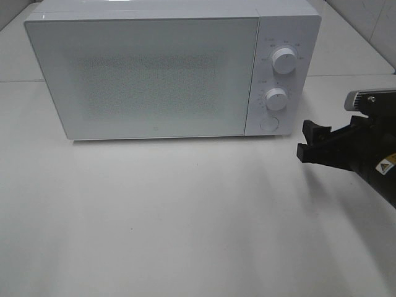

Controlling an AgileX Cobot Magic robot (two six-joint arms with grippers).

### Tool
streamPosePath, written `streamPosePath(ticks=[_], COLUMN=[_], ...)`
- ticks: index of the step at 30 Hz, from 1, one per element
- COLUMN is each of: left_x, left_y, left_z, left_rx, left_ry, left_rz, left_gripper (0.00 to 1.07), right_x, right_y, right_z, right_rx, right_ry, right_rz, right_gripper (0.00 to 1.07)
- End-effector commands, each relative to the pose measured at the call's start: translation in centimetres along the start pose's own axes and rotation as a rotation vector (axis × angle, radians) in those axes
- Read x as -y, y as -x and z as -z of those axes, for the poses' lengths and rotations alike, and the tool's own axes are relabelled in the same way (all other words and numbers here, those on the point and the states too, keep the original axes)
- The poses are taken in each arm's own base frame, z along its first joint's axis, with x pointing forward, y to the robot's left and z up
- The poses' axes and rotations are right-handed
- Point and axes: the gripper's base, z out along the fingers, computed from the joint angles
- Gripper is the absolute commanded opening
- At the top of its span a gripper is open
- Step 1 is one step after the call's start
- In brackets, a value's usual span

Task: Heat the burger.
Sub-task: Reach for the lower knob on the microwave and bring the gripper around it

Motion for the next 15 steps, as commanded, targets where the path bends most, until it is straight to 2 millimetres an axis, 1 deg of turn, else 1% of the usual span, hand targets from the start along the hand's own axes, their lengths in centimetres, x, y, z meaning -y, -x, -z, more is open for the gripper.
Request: streamPosePath(ticks=[1, 5, 7, 8, 10, 11, 13, 15], left_x=[0.0, 0.0, 0.0, 0.0, 0.0, 0.0, 0.0, 0.0], left_y=[-0.2, -0.2, -0.2, -0.2, -0.2, -0.2, -0.2, -0.2], left_z=[0.2, 0.2, 0.2, 0.2, 0.2, 0.2, 0.2, 0.2], left_rx=[0.015, 0.015, 0.015, 0.015, 0.015, 0.015, 0.015, 0.015], left_ry=[0.005, 0.005, 0.005, 0.005, 0.005, 0.005, 0.005, 0.005], left_rz=[0.000, 0.000, 0.000, 0.000, 0.000, 0.000, 0.000, 0.000], left_gripper=[1.02, 1.02, 1.02, 1.02, 1.02, 1.02, 1.02, 1.02], right_x=[-0.2, -0.8, -2.2, -2.2, -3.4, -3.4, -4.2, -4.5], right_y=[2.5, 2.7, 2.9, 2.9, 3.0, 3.0, 3.0, 2.9], right_z=[-1.1, -1.9, -2.3, -2.3, -2.6, -2.6, -3.0, -3.2], right_rx=[0.251, 0.262, 0.275, 0.275, 0.282, 0.282, 0.289, 0.288], right_ry=[-0.014, 0.005, 0.039, 0.039, 0.056, 0.056, 0.068, 0.072], right_rz=[0.005, 0.002, -0.003, -0.003, -0.010, -0.010, -0.015, -0.015], right_gripper=[0.76, 0.76, 0.76, 0.76, 0.76, 0.76, 0.76, 0.76])
